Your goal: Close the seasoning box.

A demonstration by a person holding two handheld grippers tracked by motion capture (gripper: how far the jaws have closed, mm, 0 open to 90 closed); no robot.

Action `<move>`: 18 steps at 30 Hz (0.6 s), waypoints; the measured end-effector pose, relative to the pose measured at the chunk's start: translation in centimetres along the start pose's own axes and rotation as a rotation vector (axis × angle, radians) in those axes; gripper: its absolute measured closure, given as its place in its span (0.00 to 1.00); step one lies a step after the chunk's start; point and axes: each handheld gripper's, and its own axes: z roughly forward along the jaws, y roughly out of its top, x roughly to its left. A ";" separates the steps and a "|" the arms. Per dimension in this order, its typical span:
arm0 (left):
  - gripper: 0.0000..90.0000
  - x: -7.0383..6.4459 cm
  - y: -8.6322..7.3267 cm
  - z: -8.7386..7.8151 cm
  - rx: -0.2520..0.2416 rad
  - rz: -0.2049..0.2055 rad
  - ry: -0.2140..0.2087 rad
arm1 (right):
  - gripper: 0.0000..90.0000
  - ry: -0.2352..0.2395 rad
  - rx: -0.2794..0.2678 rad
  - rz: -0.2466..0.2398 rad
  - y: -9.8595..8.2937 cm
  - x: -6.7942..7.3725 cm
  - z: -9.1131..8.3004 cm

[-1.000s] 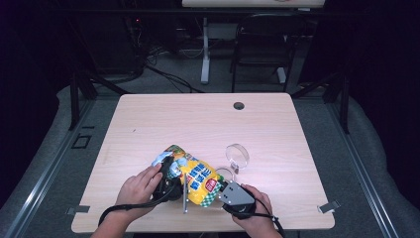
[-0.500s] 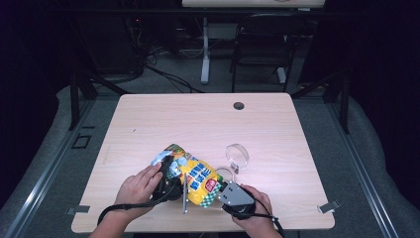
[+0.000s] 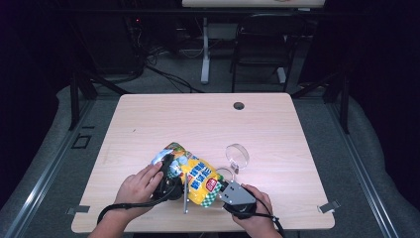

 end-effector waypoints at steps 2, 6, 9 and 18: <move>0.67 0.0 0.0 0.0 0.002 0.002 0.001 | 0.98 0.002 -0.001 0.002 0.0 0.0 0.0; 0.67 0.0 0.0 0.0 0.003 0.008 0.001 | 0.98 0.007 0.003 0.001 0.0 0.0 0.1; 0.67 0.1 0.0 -0.1 0.003 0.017 0.011 | 0.98 0.007 0.000 0.005 0.0 0.0 0.1; 0.67 0.3 0.2 -0.2 0.006 0.031 0.017 | 0.98 0.011 -0.001 0.016 0.0 -0.1 0.0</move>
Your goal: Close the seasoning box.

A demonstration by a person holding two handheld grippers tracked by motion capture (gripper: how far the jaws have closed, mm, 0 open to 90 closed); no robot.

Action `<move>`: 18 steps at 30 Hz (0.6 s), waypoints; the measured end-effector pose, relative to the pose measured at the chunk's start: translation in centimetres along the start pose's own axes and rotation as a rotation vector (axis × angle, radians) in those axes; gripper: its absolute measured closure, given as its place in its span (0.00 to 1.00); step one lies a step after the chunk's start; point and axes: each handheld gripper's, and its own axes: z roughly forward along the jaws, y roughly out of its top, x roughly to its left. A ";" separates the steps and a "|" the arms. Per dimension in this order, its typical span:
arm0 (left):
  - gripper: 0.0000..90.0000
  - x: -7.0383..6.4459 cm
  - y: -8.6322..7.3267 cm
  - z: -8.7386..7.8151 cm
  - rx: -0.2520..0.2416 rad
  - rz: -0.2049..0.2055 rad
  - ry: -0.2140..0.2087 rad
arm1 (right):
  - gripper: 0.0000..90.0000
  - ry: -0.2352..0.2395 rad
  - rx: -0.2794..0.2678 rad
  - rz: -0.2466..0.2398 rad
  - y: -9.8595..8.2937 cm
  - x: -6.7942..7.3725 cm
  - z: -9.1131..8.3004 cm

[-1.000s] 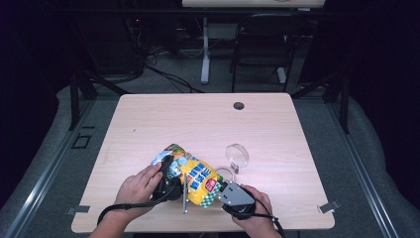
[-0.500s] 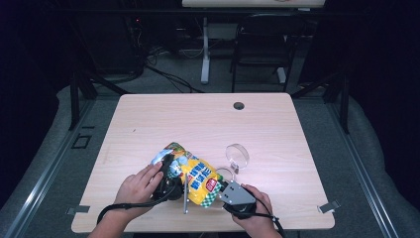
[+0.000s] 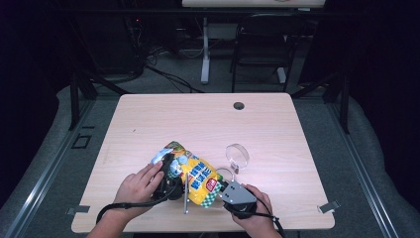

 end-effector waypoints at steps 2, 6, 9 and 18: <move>0.67 0.0 0.0 0.0 0.000 0.001 0.002 | 0.98 -0.001 -0.001 0.000 0.0 0.0 0.0; 0.67 0.0 0.0 0.0 0.002 0.010 0.003 | 0.98 0.001 0.002 0.001 0.0 0.0 0.0; 0.67 0.1 0.0 -0.1 0.004 0.014 0.005 | 0.98 0.002 0.001 0.003 0.0 0.0 0.0; 0.67 0.2 0.2 -0.1 0.004 0.026 0.011 | 0.98 0.006 -0.003 0.013 0.0 0.0 0.0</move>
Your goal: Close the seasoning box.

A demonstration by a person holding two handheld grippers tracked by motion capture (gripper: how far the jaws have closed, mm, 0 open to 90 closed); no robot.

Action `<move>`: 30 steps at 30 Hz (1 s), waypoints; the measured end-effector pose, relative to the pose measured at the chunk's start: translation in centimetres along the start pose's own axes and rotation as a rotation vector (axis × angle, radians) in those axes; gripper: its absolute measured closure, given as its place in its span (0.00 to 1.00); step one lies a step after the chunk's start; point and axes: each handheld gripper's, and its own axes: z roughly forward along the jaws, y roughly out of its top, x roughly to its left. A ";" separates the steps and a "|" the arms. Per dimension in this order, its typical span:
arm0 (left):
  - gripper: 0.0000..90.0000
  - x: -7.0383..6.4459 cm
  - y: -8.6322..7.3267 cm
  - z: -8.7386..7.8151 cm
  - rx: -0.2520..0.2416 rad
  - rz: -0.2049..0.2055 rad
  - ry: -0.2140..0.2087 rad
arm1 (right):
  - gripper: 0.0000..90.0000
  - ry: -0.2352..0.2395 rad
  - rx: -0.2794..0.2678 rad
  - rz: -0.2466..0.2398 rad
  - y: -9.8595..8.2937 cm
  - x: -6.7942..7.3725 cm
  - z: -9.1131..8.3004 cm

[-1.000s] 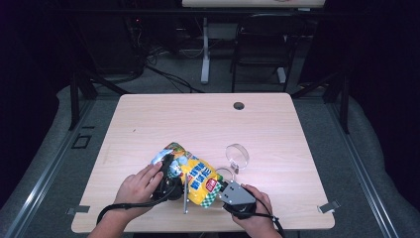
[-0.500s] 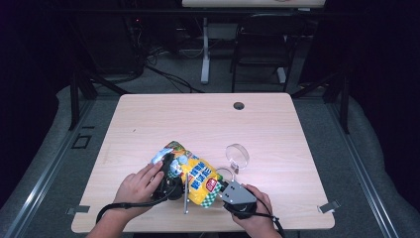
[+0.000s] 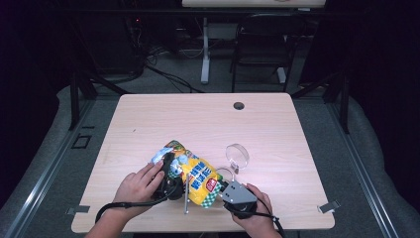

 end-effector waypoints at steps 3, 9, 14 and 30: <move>0.67 0.0 0.0 0.0 0.001 0.004 0.000 | 0.98 0.001 -0.001 0.003 0.0 0.0 0.0; 0.67 0.2 0.0 -0.1 0.006 0.013 -0.004 | 0.98 0.001 -0.005 0.004 0.0 0.0 0.0; 0.67 0.2 0.0 -0.1 0.004 0.017 -0.001 | 0.98 0.003 -0.008 0.004 0.0 0.0 0.0; 0.67 0.2 0.1 -0.1 0.003 0.023 0.008 | 0.98 0.003 -0.008 0.015 -0.1 0.0 0.0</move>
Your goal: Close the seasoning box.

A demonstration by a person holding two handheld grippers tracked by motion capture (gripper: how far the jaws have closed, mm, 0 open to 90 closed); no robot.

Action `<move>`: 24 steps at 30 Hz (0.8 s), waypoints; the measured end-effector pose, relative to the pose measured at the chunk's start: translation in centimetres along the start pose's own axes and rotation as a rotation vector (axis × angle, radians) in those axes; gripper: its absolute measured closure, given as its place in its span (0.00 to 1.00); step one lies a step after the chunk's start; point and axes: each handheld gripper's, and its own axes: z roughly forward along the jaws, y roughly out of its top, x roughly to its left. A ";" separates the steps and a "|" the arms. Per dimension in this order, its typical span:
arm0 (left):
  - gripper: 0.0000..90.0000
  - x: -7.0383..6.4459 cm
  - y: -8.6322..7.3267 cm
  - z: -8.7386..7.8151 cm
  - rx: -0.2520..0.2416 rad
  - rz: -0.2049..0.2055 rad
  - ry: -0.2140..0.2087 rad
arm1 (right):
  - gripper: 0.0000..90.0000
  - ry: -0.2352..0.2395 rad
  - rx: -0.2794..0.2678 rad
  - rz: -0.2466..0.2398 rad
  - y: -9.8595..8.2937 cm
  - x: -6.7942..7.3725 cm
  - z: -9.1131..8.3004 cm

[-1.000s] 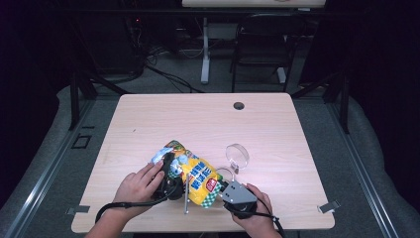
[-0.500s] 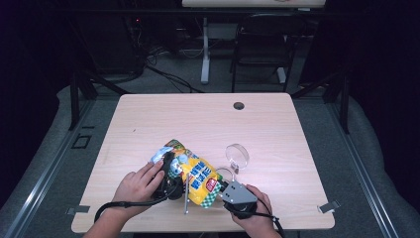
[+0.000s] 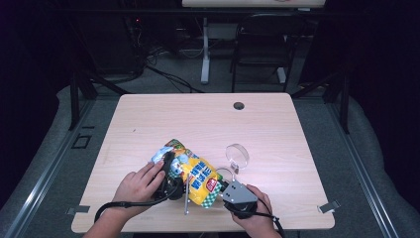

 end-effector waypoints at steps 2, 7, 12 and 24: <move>0.67 0.1 0.1 0.0 0.003 0.005 0.001 | 0.98 0.000 -0.002 0.001 0.0 0.0 0.0; 0.67 0.2 0.1 0.0 0.002 0.014 0.003 | 0.98 -0.001 -0.005 0.004 0.0 -0.1 0.0; 0.67 0.3 0.2 0.0 0.002 0.018 0.005 | 0.98 -0.004 -0.003 0.007 -0.1 -0.2 0.0; 0.67 0.5 0.5 -0.1 0.005 0.027 0.012 | 0.98 -0.004 -0.005 0.015 -0.1 -0.3 -0.1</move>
